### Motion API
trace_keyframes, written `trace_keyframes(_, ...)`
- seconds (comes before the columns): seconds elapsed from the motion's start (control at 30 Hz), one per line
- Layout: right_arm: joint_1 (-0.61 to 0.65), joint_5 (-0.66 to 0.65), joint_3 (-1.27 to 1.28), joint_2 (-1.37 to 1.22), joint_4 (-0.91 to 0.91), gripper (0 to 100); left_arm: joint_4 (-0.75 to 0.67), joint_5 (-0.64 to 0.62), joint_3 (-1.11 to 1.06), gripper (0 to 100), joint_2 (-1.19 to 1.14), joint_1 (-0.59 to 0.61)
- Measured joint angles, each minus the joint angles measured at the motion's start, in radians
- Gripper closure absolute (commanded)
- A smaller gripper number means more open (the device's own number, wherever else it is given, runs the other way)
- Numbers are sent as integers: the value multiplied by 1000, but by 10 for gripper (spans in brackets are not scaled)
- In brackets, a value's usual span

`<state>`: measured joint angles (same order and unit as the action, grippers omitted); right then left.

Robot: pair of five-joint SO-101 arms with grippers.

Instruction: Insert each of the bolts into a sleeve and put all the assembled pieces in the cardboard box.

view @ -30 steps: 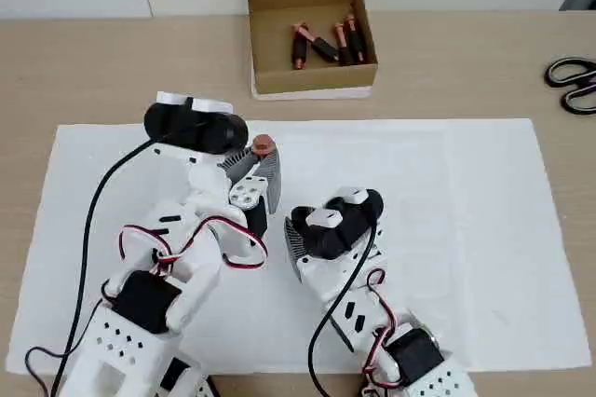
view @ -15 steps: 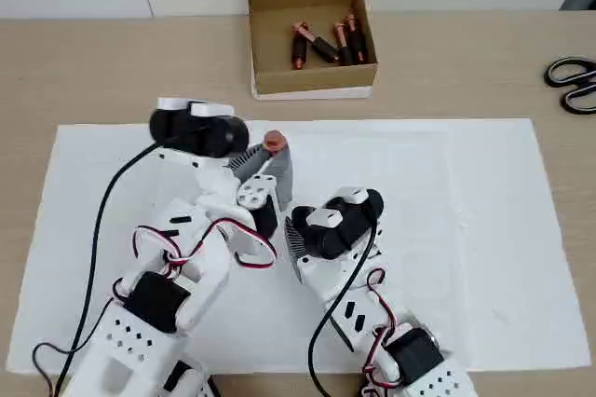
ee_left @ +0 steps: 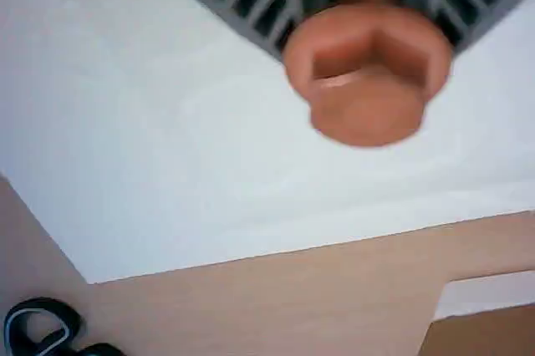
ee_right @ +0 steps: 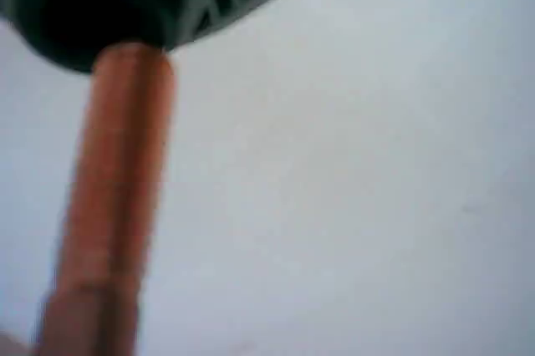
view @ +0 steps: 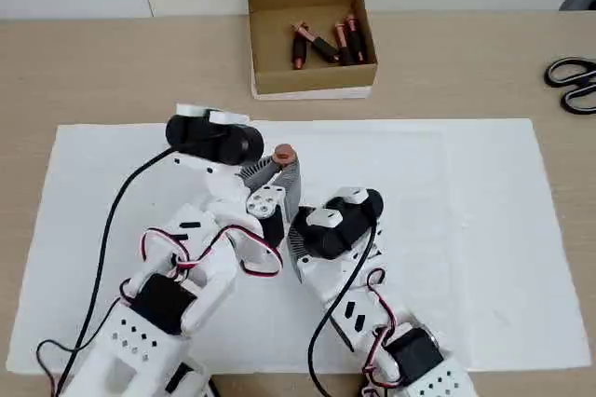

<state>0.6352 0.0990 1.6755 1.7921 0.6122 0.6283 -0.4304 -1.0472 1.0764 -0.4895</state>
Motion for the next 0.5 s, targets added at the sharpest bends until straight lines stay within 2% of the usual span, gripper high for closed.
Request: trace_keyframes(0.5,40,0,0,0,0,995,0,0,0,994,0,0)
